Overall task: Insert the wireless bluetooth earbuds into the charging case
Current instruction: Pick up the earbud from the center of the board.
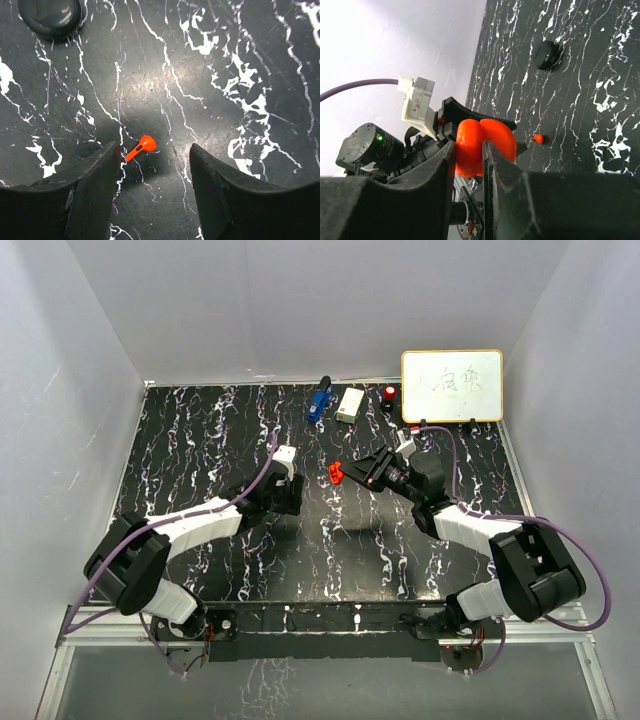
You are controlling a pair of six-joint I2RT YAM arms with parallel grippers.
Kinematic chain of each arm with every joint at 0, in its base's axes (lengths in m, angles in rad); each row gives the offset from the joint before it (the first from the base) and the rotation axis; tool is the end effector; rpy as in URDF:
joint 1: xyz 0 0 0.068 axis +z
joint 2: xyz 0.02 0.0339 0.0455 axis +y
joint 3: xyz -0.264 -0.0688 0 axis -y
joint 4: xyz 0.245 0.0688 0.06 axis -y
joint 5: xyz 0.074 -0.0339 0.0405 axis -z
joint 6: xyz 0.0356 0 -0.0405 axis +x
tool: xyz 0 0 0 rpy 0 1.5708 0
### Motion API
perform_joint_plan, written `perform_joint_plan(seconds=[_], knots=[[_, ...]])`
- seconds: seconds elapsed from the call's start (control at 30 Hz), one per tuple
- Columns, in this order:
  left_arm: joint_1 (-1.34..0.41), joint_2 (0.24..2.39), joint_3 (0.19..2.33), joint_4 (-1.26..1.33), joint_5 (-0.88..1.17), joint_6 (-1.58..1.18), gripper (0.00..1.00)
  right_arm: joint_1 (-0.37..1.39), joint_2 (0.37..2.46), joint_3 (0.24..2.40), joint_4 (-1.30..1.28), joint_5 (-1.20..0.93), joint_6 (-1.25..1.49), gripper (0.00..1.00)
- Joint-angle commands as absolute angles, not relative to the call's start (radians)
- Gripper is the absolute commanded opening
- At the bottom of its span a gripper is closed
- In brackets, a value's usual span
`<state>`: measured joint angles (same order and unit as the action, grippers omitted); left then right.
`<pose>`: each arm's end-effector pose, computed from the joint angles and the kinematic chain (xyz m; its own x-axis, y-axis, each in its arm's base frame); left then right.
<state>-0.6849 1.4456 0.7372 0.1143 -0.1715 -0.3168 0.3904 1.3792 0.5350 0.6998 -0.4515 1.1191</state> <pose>0.2381 -0.1867 0.2005 -0.5720 0.0709 -0.8172 0.3532 0.9205 -0.1674 0.2551 0.1218 0.2141 -0.7254 0.5769 -0.3755 -0.2040 0.3407 0.9177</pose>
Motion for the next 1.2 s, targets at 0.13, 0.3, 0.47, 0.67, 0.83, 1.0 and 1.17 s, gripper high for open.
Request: perform_joint_plan(seconds=[0.13, 0.3, 0.47, 0.67, 0.83, 1.0, 1.17], knots=[[-0.693, 1.498, 0.775, 0.058, -0.191, -0.296, 0.52, 0.383, 1.375, 0.558, 0.735, -0.450, 1.109, 0.05], [-0.693, 1.515, 0.774, 0.059, -0.190, -0.295, 0.50, 0.380, 1.402, 0.548, 0.798, -0.479, 1.146, 0.05], [-0.693, 1.532, 0.777, 0.064, -0.197, -0.286, 0.49, 0.380, 1.430, 0.540, 0.851, -0.497, 1.183, 0.05], [-0.693, 1.559, 0.788, 0.064, -0.211, -0.272, 0.48, 0.378, 1.435, 0.539, 0.862, -0.502, 1.188, 0.04], [-0.693, 1.575, 0.794, 0.074, -0.216, -0.266, 0.47, 0.376, 1.437, 0.539, 0.866, -0.505, 1.191, 0.04], [-0.693, 1.588, 0.800, 0.073, -0.220, -0.260, 0.44, 0.372, 1.434, 0.533, 0.871, -0.508, 1.195, 0.04], [-0.695, 1.598, 0.802, 0.076, -0.219, -0.256, 0.41, 0.369, 1.431, 0.531, 0.871, -0.508, 1.196, 0.04]])
